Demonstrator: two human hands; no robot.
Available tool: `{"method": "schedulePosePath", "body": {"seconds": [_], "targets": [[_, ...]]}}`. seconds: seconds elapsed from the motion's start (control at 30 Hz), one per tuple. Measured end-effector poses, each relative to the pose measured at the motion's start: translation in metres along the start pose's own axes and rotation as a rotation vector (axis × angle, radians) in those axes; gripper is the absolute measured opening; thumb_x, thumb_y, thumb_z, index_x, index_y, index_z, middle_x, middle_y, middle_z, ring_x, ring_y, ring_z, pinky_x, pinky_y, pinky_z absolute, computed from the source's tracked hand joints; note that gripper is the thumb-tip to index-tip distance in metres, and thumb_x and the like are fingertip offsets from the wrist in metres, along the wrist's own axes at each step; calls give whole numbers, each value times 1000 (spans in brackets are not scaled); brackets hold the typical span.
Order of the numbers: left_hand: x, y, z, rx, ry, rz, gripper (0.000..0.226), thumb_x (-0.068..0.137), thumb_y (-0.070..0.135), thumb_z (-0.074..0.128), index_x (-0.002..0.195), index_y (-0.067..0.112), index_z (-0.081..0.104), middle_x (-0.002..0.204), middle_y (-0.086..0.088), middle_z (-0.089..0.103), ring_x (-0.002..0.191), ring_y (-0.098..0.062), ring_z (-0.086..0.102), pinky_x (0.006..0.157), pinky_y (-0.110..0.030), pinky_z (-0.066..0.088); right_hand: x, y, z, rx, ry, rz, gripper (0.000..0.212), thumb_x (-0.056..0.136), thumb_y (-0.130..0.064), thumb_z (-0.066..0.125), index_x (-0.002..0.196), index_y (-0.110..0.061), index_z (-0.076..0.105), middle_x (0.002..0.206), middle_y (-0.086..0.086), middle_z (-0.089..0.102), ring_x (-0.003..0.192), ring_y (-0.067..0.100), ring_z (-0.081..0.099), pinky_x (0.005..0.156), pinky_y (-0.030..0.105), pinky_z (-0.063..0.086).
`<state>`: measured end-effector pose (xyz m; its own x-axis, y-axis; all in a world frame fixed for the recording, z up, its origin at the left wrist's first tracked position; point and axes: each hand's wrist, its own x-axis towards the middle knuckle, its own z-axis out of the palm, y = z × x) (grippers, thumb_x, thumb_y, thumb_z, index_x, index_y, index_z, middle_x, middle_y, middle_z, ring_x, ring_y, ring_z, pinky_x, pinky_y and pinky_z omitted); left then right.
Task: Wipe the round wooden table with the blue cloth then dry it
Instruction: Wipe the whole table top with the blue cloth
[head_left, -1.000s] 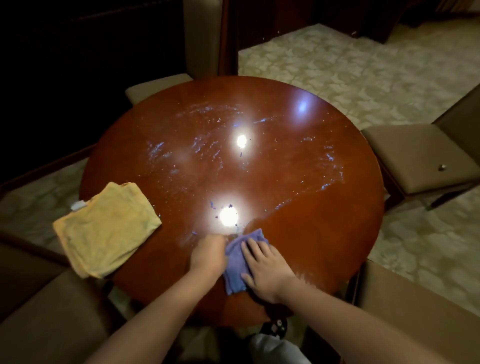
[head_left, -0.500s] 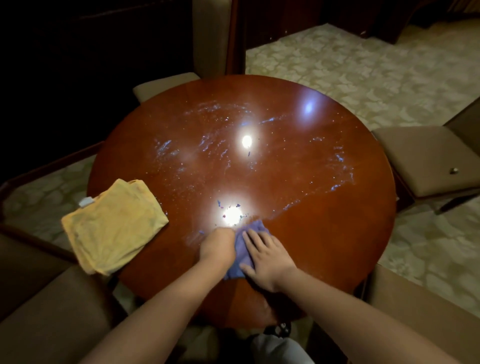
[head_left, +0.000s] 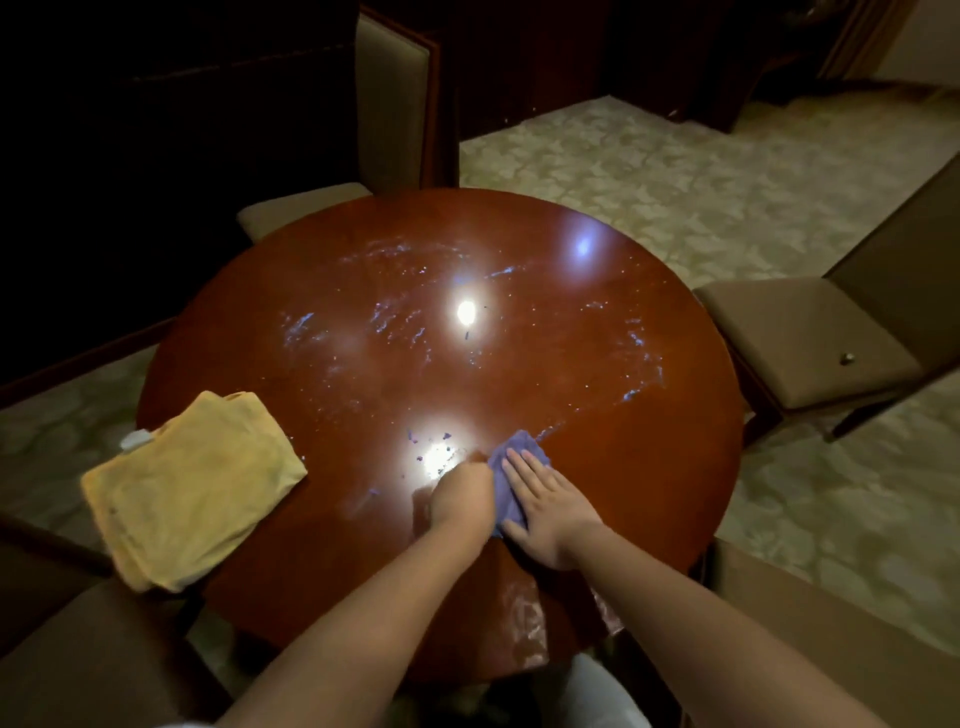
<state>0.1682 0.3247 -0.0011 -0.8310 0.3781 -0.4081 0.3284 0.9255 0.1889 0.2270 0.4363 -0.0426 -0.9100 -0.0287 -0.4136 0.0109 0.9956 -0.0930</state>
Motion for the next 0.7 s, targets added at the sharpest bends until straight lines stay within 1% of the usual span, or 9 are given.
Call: {"method": "schedulePosePath", "body": {"seconds": [0.07,0.1,0.2,0.23,0.3,0.37,0.47,0.6,0.7], "targets": [[2,-2,0,-20,-5,-12,27,95,8,45,117,8,61,117,-12,64,110,-28,62,89,-34,49,-1,0,-7,6,-11,-7,76,94,-57,7,150,-10,-12,154,1,-23,145,16,-17,117,31,-5],[1,-2,2,-4,-18,7,26,95,8,47,116,8,62,117,-13,65,110,-28,62,89,-34,49,-8,0,-4,7,34,-14,76,94,-56,4,152,-6,-2,156,4,-13,146,17,-8,118,32,2],[-11,11,9,67,-84,107,27,93,6,50,115,7,65,115,-13,67,108,-28,64,88,-34,50,-32,3,18,10,45,47,83,97,-54,-3,134,-3,52,145,7,40,130,21,47,109,31,31],[-12,17,11,100,-104,140,27,91,5,54,115,6,65,114,-13,67,108,-27,64,88,-34,50,-38,7,22,1,63,55,84,97,-55,-5,136,-4,49,146,6,37,132,22,45,111,31,26],[-7,28,8,139,-110,157,30,86,4,61,116,5,64,115,-13,66,108,-28,64,87,-33,51,-34,18,16,37,21,8,93,83,-64,-20,150,-6,9,156,5,1,146,21,2,118,30,-4],[9,35,1,124,-81,128,31,85,3,61,117,4,63,115,-14,66,108,-28,64,87,-33,50,-19,30,7,45,26,12,94,76,-71,-19,149,-11,-16,156,4,-22,143,17,-22,114,29,-14],[26,42,-7,92,-55,77,28,90,4,53,117,4,61,118,-15,64,110,-29,62,88,-34,48,-5,42,-2,20,-13,21,78,96,-60,10,150,-11,-17,157,5,-23,145,17,-20,117,32,-8],[31,64,-5,99,-84,97,31,89,1,54,120,1,59,122,-17,61,114,-31,59,93,-34,47,-19,58,5,35,-21,6,102,71,-76,-18,150,-11,-16,156,6,-24,138,14,-28,115,30,-12],[43,84,-6,86,-62,84,29,92,3,51,118,3,62,119,-16,63,112,-30,60,92,-33,47,-3,86,3,43,-17,60,93,78,-69,-7,149,-10,-16,157,7,-23,141,16,-26,119,33,-11]]}}
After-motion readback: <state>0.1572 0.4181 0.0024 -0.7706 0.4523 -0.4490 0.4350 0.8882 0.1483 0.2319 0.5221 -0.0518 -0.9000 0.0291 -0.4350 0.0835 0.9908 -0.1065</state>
